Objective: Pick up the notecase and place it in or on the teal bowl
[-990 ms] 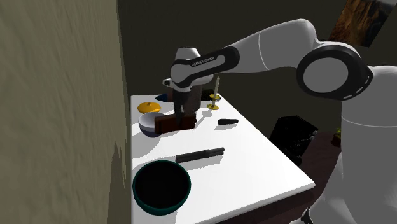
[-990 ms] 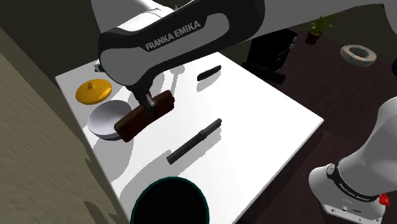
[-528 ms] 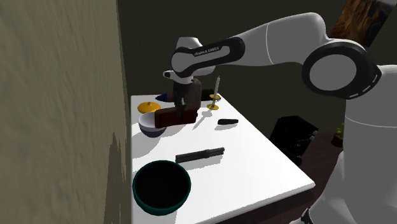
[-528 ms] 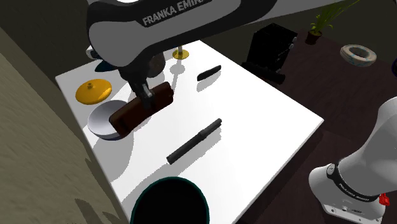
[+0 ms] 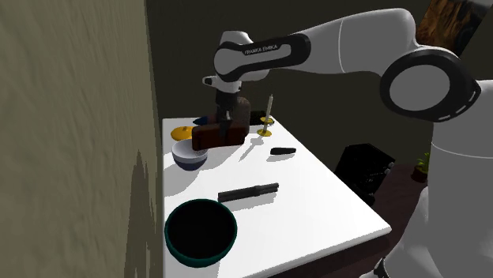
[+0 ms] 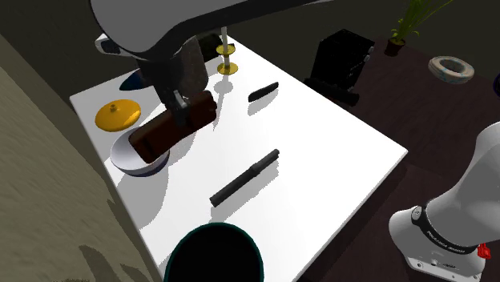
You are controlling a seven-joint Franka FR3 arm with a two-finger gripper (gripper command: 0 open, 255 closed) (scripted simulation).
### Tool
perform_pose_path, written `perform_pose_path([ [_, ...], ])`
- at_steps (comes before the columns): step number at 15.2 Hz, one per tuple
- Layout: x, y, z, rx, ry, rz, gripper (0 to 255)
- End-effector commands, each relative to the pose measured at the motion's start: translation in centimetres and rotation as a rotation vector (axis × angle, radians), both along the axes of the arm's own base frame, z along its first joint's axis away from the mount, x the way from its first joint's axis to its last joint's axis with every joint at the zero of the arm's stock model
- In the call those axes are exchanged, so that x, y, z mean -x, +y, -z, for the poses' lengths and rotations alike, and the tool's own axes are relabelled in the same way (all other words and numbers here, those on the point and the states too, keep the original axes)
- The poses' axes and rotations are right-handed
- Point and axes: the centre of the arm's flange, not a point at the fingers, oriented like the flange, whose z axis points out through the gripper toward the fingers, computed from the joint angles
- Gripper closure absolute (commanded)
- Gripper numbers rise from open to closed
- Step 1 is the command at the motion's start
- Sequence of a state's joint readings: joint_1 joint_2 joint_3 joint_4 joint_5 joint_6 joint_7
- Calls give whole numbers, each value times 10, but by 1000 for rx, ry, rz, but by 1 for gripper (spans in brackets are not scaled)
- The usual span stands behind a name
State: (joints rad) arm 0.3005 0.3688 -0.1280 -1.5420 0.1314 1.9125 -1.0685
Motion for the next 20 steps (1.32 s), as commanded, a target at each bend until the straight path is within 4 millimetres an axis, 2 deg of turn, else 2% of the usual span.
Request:
perform_pose_path([
  [1,10,9,-5,0,0,0,255],
  [20,190,183,-21,0,0,0,255],
])
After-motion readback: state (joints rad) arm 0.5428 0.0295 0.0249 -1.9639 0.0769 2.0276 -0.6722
